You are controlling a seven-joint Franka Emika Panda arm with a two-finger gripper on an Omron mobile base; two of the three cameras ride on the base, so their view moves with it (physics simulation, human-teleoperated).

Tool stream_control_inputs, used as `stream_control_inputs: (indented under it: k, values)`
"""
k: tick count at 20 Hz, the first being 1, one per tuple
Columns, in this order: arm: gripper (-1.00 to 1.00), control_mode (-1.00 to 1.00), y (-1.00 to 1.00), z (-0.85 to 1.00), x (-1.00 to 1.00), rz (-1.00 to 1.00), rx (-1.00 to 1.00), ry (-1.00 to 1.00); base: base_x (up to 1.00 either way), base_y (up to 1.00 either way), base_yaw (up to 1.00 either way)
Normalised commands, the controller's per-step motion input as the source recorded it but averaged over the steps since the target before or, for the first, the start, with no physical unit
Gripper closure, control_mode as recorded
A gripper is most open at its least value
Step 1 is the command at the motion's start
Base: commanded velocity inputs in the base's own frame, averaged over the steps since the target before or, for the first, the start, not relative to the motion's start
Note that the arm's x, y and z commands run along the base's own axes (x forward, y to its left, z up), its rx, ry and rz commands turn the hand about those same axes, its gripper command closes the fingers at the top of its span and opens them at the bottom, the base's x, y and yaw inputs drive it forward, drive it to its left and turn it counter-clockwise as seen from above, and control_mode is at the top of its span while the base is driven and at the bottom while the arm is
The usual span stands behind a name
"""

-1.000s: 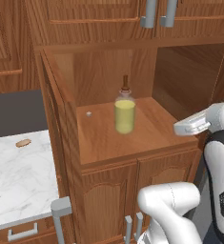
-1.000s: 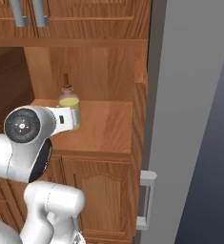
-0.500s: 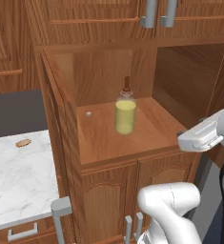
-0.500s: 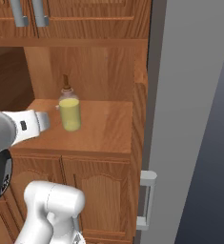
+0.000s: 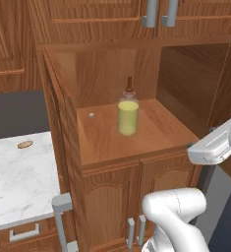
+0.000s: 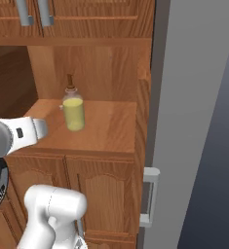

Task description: Pick the oil and vinegar bottle and oil and vinegar bottle from the counter and place them in the cabinet.

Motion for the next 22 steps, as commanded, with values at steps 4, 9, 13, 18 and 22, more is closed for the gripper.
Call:
stream_control_inputs:
  k: [4,9,13,18,22]
  values:
    - [-1.00,1.00,0.00,0.00,0.00,0.00,0.00,0.00,-0.92,0.00,0.11]
    - [-1.00,1.00,0.00,0.00,0.00,0.00,0.00,0.00,-0.91,0.13,0.15]
    - [-1.00,1.00,0.00,0.00,0.00,0.00,0.00,0.00,-0.75,0.48,0.17]
    - [-1.00,1.00,0.00,0.00,0.00,0.00,0.00,0.00,-0.69,0.68,0.17]
    - [-1.00,1.00,0.00,0.00,0.00,0.00,0.00,0.00,-0.64,0.86,0.14]
